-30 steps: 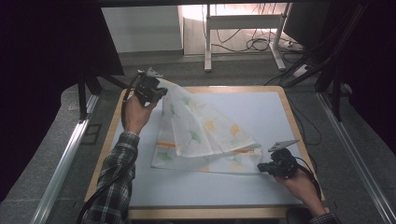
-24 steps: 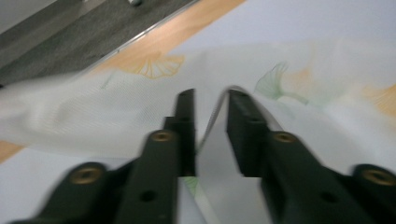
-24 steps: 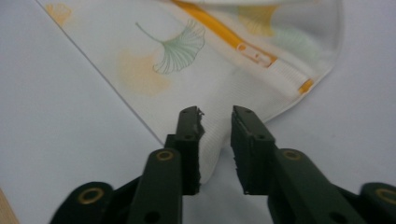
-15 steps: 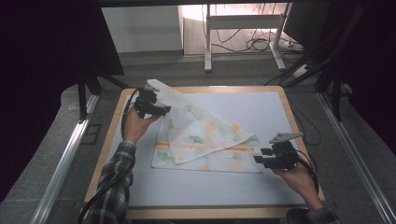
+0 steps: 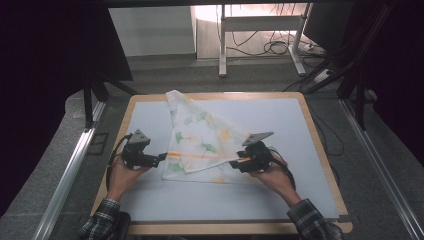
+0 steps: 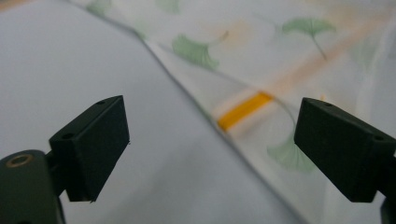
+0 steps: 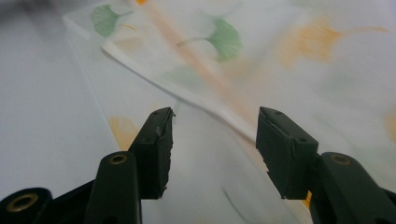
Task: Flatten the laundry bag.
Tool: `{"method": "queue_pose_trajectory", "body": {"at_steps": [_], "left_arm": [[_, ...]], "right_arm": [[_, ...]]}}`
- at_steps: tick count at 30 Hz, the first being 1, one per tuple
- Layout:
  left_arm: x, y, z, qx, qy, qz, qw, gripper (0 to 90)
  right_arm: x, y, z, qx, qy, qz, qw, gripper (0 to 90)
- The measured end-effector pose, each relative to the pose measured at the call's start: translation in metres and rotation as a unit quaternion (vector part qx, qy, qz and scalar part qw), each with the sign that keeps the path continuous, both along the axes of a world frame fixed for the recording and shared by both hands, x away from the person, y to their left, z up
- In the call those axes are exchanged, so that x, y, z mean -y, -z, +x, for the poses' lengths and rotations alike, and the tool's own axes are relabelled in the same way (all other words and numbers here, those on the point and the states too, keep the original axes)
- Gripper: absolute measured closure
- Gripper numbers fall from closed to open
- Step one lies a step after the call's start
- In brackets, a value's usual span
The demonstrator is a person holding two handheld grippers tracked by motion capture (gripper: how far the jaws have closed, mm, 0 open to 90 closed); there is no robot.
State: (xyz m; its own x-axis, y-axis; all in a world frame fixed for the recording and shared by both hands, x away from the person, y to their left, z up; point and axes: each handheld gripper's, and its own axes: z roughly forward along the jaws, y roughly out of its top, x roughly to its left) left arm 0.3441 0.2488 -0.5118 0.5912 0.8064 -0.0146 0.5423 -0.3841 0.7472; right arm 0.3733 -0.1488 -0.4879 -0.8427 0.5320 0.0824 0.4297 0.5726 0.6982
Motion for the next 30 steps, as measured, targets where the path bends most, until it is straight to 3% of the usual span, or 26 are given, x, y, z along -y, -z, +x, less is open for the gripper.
{"method": "queue_pose_trajectory", "body": {"at_steps": [1,2,5,10,11,12,13,14,16,17,19,21,23,27,30], "left_arm": [[-0.003,0.006,-0.006,-0.010,0.007,0.000,0.9999,8.9],[-0.003,0.006,-0.006,-0.010,0.007,0.000,0.9999,8.4],[-0.009,0.011,-0.014,-0.009,0.000,0.013,0.9999,7.7],[-0.014,0.010,-0.015,-0.005,-0.009,-0.002,0.9999,7.1],[-0.014,0.010,-0.014,-0.005,-0.009,-0.003,0.9999,7.1],[-0.013,0.011,-0.014,-0.005,-0.008,-0.002,1.0000,7.1],[-0.012,0.011,-0.013,-0.005,-0.005,0.002,1.0000,7.1],[-0.011,0.012,-0.013,-0.005,-0.004,0.006,1.0000,7.1],[-0.008,0.012,-0.012,-0.005,0.000,0.013,0.9999,7.1],[-0.007,0.012,-0.012,-0.004,0.002,0.015,0.9999,7.2],[-0.004,0.011,-0.012,-0.004,0.006,0.018,0.9998,7.3],[0.000,0.010,-0.013,-0.004,0.014,0.015,0.9998,7.8],[0.002,0.010,-0.012,-0.006,0.016,0.013,0.9998,7.8],[0.011,0.011,-0.009,-0.009,0.027,0.020,0.9994,7.8],[0.017,0.010,-0.008,-0.008,0.036,0.026,0.9990,7.9]], "right_arm": [[-0.020,0.005,0.003,-0.003,-0.016,0.002,0.9999,45.4],[-0.020,0.005,0.003,-0.003,-0.016,0.002,0.9999,45.4],[-0.056,0.019,0.009,-0.004,-0.044,0.004,0.9990,40.8],[-0.085,0.034,0.013,-0.006,-0.070,-0.018,0.9974,40.4],[-0.090,0.038,0.013,-0.005,-0.075,-0.029,0.9968,43.6],[-0.095,0.042,0.007,0.044,-0.079,-0.050,0.9946,62.5],[-0.096,0.043,0.006,0.040,-0.085,-0.045,0.9946,68.7],[-0.096,0.043,0.006,0.040,-0.085,-0.045,0.9946,68.7],[-0.096,0.042,0.006,0.036,-0.078,-0.047,0.9952,85.7],[-0.096,0.041,0.007,0.032,-0.072,-0.049,0.9957,87.9],[-0.095,0.040,0.010,0.014,-0.064,-0.044,0.9969,89.0],[-0.089,0.033,0.014,0.031,-0.046,-0.051,0.9971,89.0],[-0.085,0.030,0.018,0.031,-0.039,-0.045,0.9978,89.0],[-0.058,0.011,0.045,0.041,0.016,-0.021,0.9988,89.0],[-0.033,-0.001,0.070,0.049,0.065,-0.004,0.9967,88.9]]}}
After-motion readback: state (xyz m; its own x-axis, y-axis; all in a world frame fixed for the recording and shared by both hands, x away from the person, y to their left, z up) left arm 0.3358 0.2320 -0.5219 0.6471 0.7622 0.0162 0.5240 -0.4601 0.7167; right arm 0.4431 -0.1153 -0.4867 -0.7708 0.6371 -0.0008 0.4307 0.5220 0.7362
